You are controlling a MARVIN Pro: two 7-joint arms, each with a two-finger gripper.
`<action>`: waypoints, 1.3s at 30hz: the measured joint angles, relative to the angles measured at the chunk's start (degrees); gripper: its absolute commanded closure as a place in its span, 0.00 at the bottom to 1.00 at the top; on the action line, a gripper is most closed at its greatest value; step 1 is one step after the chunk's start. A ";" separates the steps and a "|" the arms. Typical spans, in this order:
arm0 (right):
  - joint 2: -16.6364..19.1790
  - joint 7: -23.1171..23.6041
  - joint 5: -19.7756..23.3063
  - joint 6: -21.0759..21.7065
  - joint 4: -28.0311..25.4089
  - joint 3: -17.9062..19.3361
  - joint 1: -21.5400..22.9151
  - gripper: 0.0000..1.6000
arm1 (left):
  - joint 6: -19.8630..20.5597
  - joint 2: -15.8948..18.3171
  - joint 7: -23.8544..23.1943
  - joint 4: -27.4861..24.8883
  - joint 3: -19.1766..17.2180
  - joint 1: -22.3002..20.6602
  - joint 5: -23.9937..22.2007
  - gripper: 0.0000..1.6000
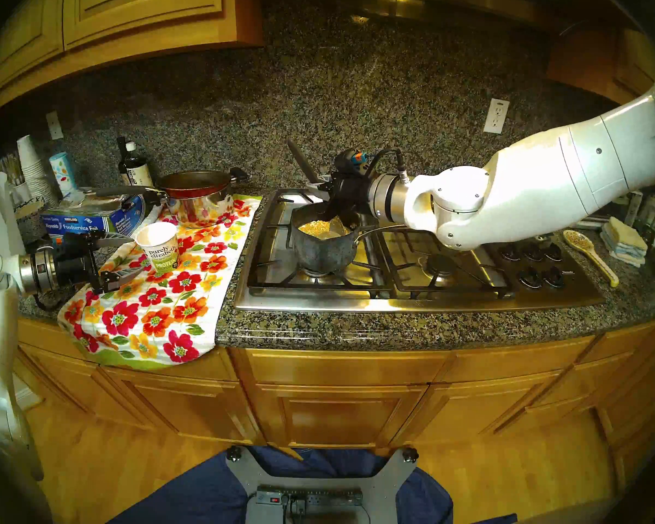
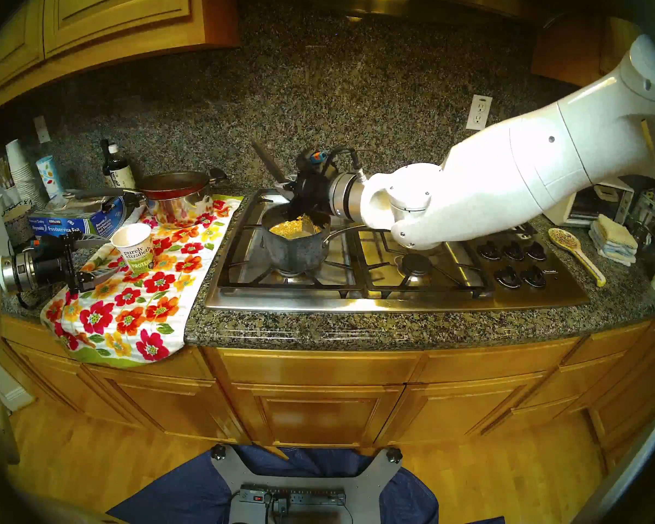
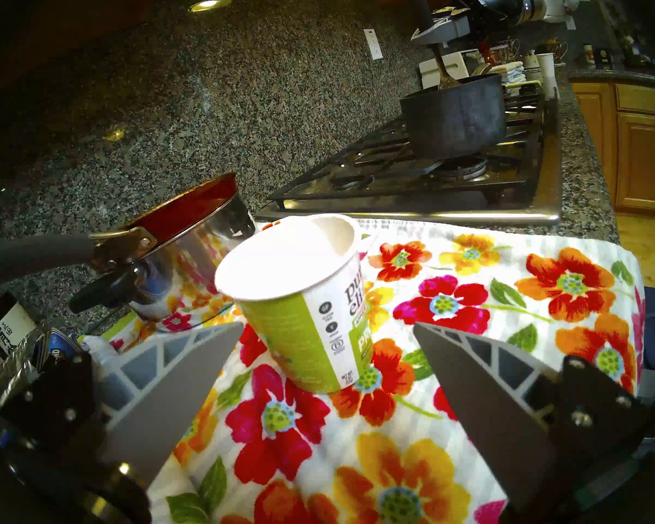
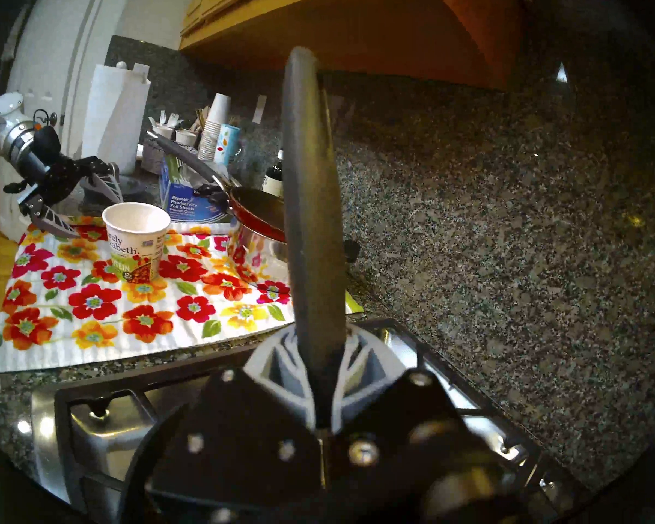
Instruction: Pour oats into pot and stir with a spoon
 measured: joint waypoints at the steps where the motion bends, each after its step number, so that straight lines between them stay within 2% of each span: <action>1: 0.13 0.25 0.19 0.00 -0.19 0.11 0.07 1.00 | 0.00 0.00 0.00 0.00 0.00 0.00 0.00 0.00; 10: 1.06 2.81 3.44 0.01 -0.71 2.67 0.54 1.00 | -0.01 0.01 0.00 -0.02 0.01 0.03 0.00 0.00; 17: 0.76 4.60 6.20 0.06 1.29 5.09 -0.30 1.00 | -0.01 0.02 0.00 -0.02 0.02 0.04 -0.01 0.00; 27: -2.19 7.18 8.81 0.00 7.40 7.73 -4.99 1.00 | -0.01 0.05 0.00 0.00 0.05 0.04 -0.08 0.00; 39: -5.61 9.72 9.28 -0.73 13.92 8.71 -10.19 1.00 | -0.02 0.08 0.00 0.01 0.09 0.04 -0.17 0.00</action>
